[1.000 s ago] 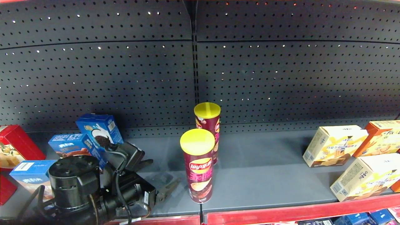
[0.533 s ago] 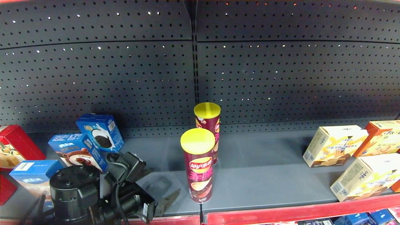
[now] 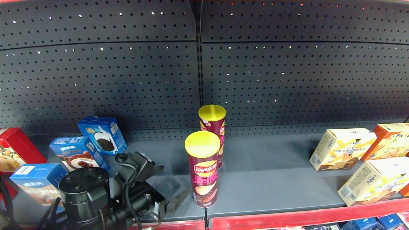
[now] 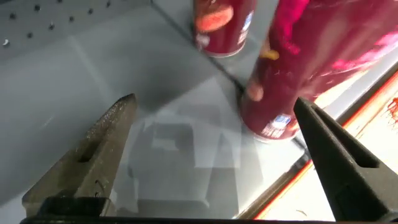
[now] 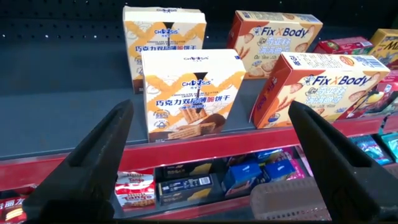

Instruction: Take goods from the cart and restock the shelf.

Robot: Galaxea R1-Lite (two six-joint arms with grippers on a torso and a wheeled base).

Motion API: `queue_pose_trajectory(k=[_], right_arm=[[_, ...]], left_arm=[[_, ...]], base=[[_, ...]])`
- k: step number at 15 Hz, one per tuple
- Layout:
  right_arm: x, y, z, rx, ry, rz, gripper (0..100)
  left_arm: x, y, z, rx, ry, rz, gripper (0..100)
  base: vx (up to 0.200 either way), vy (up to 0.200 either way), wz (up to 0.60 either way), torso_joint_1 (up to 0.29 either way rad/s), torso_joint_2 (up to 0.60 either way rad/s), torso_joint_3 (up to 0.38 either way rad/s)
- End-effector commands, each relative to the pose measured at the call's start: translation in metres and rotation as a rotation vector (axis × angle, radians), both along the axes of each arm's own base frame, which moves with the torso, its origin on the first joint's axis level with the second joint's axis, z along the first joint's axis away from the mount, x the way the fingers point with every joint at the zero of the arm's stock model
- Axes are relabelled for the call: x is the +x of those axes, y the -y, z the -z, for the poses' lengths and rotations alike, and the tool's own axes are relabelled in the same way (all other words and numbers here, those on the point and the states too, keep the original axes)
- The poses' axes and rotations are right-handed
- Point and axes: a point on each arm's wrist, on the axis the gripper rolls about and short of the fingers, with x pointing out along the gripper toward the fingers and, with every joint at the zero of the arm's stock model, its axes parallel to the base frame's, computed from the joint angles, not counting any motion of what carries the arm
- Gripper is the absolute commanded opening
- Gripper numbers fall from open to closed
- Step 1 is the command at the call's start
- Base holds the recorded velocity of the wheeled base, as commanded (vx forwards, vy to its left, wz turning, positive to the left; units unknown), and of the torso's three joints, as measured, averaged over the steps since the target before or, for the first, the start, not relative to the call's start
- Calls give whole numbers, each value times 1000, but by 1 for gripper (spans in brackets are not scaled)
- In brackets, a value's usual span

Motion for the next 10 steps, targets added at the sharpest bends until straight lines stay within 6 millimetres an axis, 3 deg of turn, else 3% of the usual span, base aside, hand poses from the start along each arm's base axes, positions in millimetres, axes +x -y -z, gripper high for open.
queue_pose_trajectory(k=[1, 10], right_arm=[[0, 0, 0, 0, -2, -1, 100], [0, 0, 0, 0, 1, 2, 100]], left_arm=[[0, 5, 8, 17, -28, 17, 100], [2, 2, 7, 14, -23, -2, 100]], base=[[0, 0, 0, 0, 0, 0], [0, 0, 0, 0, 0, 0]])
